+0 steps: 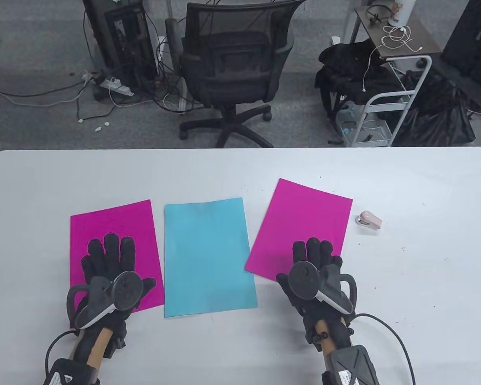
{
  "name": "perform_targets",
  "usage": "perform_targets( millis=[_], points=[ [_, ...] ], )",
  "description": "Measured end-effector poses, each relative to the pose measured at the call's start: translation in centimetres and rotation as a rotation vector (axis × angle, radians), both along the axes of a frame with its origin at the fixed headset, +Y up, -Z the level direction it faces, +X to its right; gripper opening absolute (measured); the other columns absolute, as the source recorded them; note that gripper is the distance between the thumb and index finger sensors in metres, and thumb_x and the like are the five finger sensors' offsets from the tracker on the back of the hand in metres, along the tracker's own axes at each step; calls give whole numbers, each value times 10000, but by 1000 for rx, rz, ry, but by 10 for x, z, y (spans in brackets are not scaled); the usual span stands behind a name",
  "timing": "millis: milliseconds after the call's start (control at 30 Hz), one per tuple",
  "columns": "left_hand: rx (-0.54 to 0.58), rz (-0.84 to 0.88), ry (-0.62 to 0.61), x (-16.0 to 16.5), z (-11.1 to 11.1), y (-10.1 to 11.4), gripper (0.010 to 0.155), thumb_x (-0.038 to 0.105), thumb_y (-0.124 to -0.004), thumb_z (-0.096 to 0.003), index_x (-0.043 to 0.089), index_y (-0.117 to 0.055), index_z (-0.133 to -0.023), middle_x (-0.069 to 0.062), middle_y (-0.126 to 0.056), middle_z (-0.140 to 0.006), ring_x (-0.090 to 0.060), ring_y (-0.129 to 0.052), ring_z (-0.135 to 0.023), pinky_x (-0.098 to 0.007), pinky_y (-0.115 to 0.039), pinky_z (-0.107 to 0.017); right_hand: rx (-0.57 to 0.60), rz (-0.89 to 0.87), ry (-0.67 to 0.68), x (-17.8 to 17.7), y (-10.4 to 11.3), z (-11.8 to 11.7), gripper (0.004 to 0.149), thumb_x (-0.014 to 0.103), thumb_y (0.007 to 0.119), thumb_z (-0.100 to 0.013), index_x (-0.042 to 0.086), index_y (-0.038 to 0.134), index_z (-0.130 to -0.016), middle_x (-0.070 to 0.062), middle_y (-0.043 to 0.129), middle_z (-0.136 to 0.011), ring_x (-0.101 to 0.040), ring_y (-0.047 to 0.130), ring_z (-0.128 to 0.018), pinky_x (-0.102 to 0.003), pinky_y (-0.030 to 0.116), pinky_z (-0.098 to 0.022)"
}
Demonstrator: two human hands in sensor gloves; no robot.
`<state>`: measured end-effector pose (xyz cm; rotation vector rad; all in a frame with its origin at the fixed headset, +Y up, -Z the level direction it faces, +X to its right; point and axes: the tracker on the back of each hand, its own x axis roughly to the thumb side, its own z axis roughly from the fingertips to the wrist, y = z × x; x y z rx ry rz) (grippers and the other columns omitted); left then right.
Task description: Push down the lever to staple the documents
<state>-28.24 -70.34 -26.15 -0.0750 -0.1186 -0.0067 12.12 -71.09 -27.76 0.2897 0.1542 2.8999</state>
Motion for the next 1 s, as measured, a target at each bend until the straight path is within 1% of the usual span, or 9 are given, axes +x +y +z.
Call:
perform_targets(
  millis=[300,1000],
  points=[
    [-2,6,-1,-1,0,0,1038,513,-688,-496,56,-10,-1136,-345,20,-1176,-683,-32,-1003,-810,-219,-669,0,5,20,-6,-1,2,870,496,525,-552,-58,157,-1113,-426,73,-1073,-698,121,-953,-808,271,-645],
    [-29,2,19,-1,-1,-4,1006,507,-687,-504,51,-68,-1153,-356,-41,-1193,-681,-109,-1037,-809,-254,-677,4,-25,9,2,0,-1,860,493,525,-553,-57,177,-1115,-429,93,-1076,-707,146,-953,-808,278,-645]
  ],
)
